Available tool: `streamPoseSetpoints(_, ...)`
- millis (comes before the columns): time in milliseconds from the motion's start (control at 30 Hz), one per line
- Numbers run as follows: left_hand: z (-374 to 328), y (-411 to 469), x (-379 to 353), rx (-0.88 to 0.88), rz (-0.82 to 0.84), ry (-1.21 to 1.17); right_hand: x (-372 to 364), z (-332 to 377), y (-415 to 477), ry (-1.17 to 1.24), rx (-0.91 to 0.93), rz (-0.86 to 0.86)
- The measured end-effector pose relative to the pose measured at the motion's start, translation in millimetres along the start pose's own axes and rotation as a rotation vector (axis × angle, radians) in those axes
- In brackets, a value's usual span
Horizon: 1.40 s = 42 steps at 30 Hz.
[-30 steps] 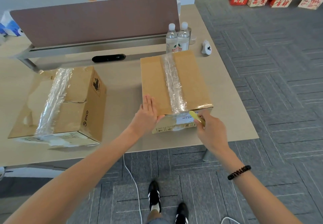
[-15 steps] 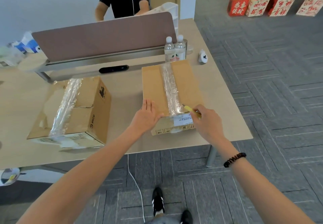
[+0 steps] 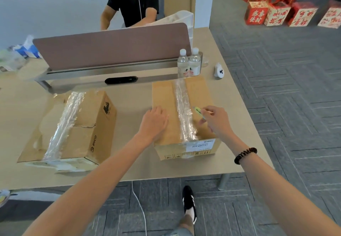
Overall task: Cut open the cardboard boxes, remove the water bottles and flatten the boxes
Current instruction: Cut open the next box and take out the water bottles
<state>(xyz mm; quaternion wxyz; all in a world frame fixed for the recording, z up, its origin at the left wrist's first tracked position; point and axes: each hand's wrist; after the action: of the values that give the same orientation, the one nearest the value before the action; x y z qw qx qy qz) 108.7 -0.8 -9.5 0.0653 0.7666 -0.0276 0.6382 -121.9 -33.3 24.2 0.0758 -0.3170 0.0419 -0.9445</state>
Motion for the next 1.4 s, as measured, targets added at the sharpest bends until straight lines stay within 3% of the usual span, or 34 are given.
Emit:
streamPoseSetpoints(200, 36.6, 75.9, -10.4, 0.03, -0.162, -0.254, -4.4, 16.4, 76.6, 0.041, -0.064, 0.052)
streamPoseSetpoints(400, 54.5, 127.6, -9.5, 0.054, -0.159, -0.387, -13.9, 32.7, 150.8, 0.067, -0.118, 0.109)
streamPoseSetpoints(733, 60.5, 168.9, -22.3, 0.06, -0.21, -0.515, -25.9, 39.4, 222.1, 0.005, -0.038, 0.156)
streamPoseSetpoints(867, 55.6, 175.6, -26.7, 0.186, -0.252, -0.625, -22.6, 38.0, 245.3, -0.065, 0.02, 0.237)
streamPoseSetpoints(1100, 63.9, 194.2, -23.4, 0.491, -0.049, -0.813, -16.9, 46.8, 284.6, -0.173, 0.121, 0.477)
streamPoseSetpoints(1233, 76.2, 201.7, -18.7, 0.549, 0.137, -0.879, -16.0, 48.8, 309.3, -0.222, 0.159, 0.657)
streamPoseSetpoints(1400, 74.1, 205.1, -13.4, 0.569, 0.146, -0.806, -24.0, 56.2, 333.4, -0.22, 0.216, 0.818)
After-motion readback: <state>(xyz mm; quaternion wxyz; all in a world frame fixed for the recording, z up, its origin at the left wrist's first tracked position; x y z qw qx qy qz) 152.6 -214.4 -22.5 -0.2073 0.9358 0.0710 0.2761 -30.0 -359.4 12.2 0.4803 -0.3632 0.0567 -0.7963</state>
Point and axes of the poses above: each hand's wrist, its own y-axis towards the middle knuckle, its own x-axis out of the back of the hand, z = x × y, and after that the axes turned 13 degrees about -y, right-handed
